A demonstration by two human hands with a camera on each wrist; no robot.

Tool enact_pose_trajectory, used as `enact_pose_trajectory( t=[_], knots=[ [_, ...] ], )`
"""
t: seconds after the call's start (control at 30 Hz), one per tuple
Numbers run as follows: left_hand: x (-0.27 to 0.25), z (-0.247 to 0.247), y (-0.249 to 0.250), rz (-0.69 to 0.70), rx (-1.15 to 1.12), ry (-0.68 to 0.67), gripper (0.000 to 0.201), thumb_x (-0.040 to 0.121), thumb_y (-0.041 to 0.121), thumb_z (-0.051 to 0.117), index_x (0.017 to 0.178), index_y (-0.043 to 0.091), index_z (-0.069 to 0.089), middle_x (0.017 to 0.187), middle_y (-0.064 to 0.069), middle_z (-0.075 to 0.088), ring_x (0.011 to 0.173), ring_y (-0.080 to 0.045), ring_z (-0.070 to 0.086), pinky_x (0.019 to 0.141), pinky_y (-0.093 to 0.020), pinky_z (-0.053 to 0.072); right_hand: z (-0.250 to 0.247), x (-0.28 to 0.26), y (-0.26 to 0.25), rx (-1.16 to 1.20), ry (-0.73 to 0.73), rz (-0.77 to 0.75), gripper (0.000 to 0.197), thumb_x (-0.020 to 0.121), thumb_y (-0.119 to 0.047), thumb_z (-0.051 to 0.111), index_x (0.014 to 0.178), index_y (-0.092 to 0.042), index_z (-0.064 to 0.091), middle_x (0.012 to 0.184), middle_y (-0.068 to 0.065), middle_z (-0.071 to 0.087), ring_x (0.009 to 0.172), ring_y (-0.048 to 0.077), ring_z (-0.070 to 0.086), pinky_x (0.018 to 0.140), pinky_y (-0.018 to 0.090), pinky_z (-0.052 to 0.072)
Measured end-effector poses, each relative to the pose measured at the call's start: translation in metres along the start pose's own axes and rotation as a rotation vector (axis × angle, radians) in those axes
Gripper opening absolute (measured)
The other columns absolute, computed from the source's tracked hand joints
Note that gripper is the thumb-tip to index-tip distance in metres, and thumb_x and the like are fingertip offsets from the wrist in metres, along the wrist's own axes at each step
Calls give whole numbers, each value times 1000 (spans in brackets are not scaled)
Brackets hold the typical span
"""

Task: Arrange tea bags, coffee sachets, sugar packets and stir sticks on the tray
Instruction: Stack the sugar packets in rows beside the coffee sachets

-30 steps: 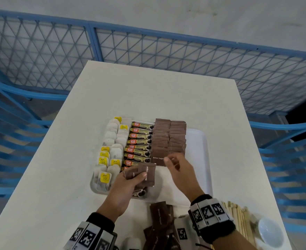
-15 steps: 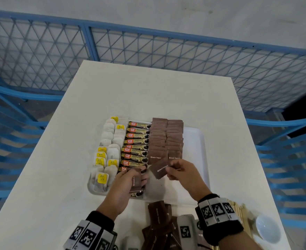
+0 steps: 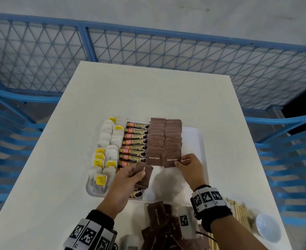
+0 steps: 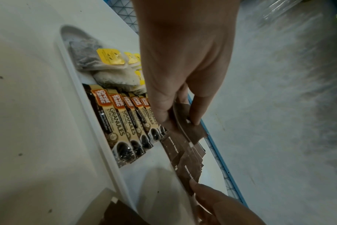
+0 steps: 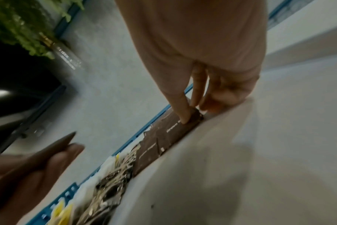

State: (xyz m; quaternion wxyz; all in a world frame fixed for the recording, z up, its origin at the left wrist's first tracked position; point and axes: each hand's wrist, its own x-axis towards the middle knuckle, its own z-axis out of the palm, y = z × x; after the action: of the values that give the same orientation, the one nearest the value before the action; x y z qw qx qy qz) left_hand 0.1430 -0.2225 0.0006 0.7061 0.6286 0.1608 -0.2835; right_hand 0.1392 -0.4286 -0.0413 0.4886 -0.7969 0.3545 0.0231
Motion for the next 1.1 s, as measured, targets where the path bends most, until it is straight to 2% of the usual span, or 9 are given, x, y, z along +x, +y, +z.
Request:
enact_pose_trajectory(
  t=[0.13,0.23,0.3,0.43,0.53,0.63,0.7,0.87,1.1],
  knots=[
    [0,-1,4,19,85,-47,41,90,-10,42,108,17,66,96,-2,72,86,-14,66,71,-25,53,1,-14,-14,-69,2,-167,25,83,-18,68,101,-16,51,94,2,53,73,6,49,61,11,36],
    [1,0,4,49,156,-51,46,89,-10,43,113,23,63,101,5,69,86,-5,65,66,-17,52,-1,-30,-35,-93,-264,-283,10,89,-26,61,97,-20,59,87,-8,60,76,1,53,65,9,40],
    [2,0,5,98,204,-58,46,89,-10,47,110,27,63,101,10,67,83,1,65,64,-11,49,1,-38,-43,-137,-446,-344,16,89,-30,59,101,-21,63,88,-13,61,78,0,54,68,10,41],
    [4,-1,2,154,306,-36,41,86,-7,55,98,32,65,105,5,68,97,-8,62,71,-13,48,9,-42,-42,-166,-558,-406,11,85,-19,65,95,-23,65,85,-8,66,70,0,54,64,9,45],
    [3,-6,-3,193,340,1,41,85,-9,56,95,30,64,99,4,69,93,-9,65,73,-15,51,12,-39,-35,-171,-586,-377,15,83,-14,66,83,-28,60,75,-13,61,65,0,53,61,9,42],
    [-2,-15,-8,221,400,2,40,86,-8,56,97,29,63,97,5,68,83,-1,66,66,-8,48,12,-33,-27,-142,-530,-330,23,81,-14,69,76,-33,57,74,-12,61,66,1,53,62,10,41],
    [-5,-24,-13,220,446,10,35,86,-4,58,99,28,63,98,5,68,87,-3,64,66,-10,48,13,-26,-23,-165,-448,-332,22,80,-14,70,74,-31,57,77,-7,63,70,5,54,65,9,40],
    [-14,-35,-18,254,541,4,31,85,-3,60,95,26,64,92,2,67,77,3,61,66,-10,47,20,-10,-22,-166,-300,-300,11,78,-13,72,85,-14,64,77,-1,61,72,9,53,62,3,40],
    [-29,-25,-31,334,864,-238,20,85,9,61,92,28,62,87,10,60,72,-3,57,64,-10,44,30,-9,-22,-214,-171,-327,20,76,-12,74,82,-12,55,67,-3,52,66,12,49,57,9,37]
  ],
)
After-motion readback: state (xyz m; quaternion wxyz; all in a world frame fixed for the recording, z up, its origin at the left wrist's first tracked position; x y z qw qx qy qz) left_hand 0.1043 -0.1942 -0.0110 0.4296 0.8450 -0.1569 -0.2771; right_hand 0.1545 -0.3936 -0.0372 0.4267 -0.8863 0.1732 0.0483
